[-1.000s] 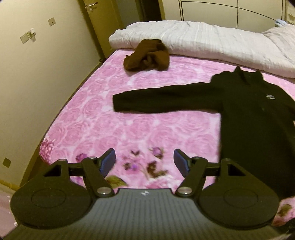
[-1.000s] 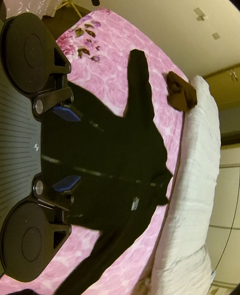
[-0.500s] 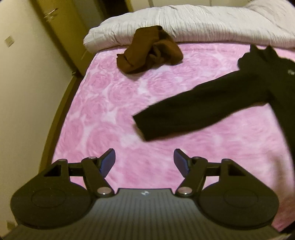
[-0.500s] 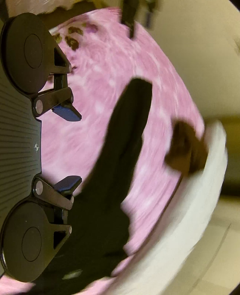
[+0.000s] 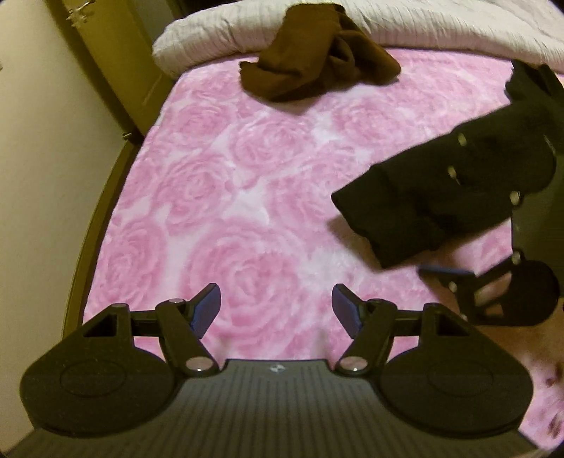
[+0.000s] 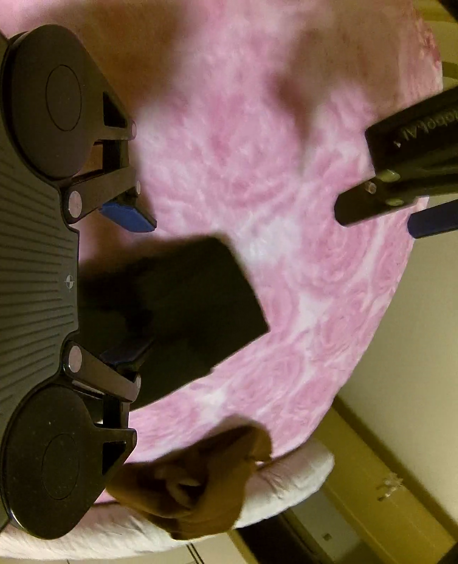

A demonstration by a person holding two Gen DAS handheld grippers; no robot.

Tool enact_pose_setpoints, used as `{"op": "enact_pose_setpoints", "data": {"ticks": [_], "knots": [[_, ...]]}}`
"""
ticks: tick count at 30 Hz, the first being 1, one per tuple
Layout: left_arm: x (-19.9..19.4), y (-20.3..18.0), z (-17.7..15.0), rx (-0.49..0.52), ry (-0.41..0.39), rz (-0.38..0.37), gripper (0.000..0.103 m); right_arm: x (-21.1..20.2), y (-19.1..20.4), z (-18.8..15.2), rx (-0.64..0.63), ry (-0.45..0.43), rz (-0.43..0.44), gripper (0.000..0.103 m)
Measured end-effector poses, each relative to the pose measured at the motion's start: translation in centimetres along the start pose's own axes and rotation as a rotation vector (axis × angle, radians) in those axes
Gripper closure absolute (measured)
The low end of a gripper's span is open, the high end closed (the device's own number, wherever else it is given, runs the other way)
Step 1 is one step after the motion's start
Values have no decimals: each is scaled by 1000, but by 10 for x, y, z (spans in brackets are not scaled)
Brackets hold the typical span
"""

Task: Fold clothes

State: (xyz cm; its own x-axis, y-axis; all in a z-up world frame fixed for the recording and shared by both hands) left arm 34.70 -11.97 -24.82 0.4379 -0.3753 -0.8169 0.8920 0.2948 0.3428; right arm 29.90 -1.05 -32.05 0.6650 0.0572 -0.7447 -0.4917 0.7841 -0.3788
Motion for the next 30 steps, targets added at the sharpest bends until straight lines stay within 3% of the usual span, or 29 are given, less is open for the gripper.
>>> {"op": "enact_pose_setpoints", "data": {"ticks": [2, 3, 4, 7, 12, 17, 20, 23, 27, 30], "knots": [[5, -1, -2, 5, -1, -7, 37, 7, -1, 4, -6, -17, -17, 43], [7, -1, -2, 4, -1, -10, 37, 10, -2, 7, -5, -19, -20, 67], [7, -2, -2, 4, 2, -11, 37, 12, -4, 10, 7, -3, -9, 79], [3, -5, -2, 13, 13, -7, 37, 6, -19, 21, 98, 5, 29, 84], [-14, -22, 11, 14, 20, -18, 37, -38, -65, 44, 307, -92, 76, 87], [-31, -74, 60, 55, -23, -60, 37, -91, -169, 33, 694, -183, 41, 87], [-40, -123, 106, 106, -68, -80, 37, -126, -248, -3, 882, -248, -11, 87], [-52, -177, 155, 151, -124, -94, 37, -181, -334, -55, 997, -343, -151, 87], [-58, -265, 226, 153, -174, -135, 36, -280, -426, -165, 1150, -460, -437, 87], [-45, -342, 277, 127, -161, -179, 35, -312, -454, -277, 1311, -403, -565, 87]]}}
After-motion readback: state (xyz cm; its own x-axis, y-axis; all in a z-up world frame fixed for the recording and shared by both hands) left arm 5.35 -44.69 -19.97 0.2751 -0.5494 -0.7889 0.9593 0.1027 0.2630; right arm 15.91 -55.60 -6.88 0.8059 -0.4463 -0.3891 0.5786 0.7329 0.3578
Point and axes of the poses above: each gripper's, at about its wrist camera, not at the fingertips, and x roughly the way its jaws point, y to its left, z to its top, the point moved 5 cm from there along x, roughly the way its jaws point, and after that the axes turned 12 degrees about x, right-handed, at the moved point
